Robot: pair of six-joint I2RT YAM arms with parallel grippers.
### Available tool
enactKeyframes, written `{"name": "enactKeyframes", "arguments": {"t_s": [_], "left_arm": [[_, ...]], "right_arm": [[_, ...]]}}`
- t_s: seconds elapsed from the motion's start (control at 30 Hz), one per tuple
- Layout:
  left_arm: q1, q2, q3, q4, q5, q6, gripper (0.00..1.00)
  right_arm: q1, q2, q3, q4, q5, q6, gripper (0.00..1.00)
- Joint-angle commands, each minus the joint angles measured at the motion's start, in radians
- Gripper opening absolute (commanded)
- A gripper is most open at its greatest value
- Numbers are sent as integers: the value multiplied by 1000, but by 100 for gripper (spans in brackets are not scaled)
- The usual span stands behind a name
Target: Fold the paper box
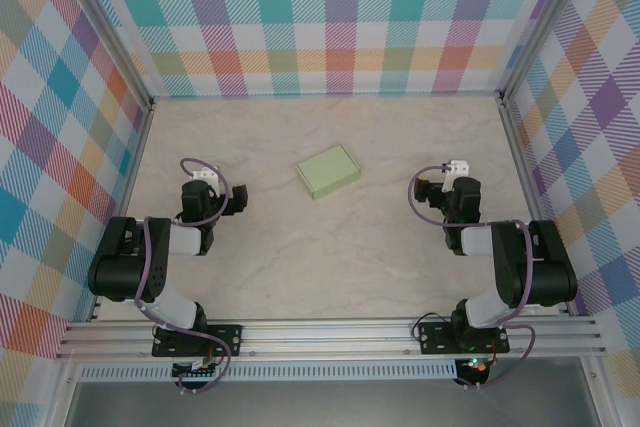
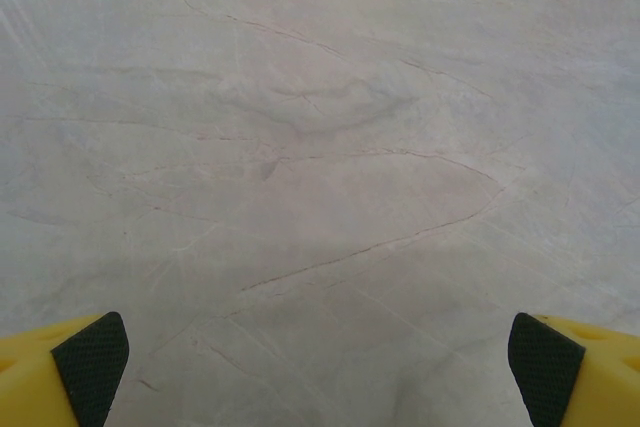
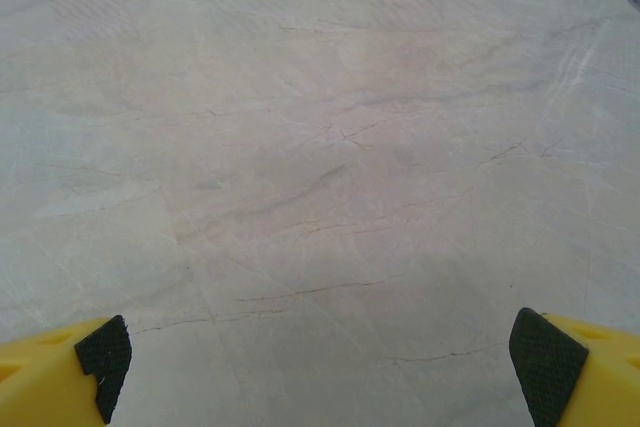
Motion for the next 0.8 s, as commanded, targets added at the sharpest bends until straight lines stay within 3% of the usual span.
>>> {"name": "enactKeyframes", "arguments": {"t_s": [0.0, 0.77], "left_arm": [[-6, -10, 16, 38, -13, -11, 100], [-20, -13, 15, 36, -37, -1, 100]], "right_arm": [[-7, 6, 21, 13, -22, 0, 100], [-29, 8, 34, -11, -94, -4, 100]]}}
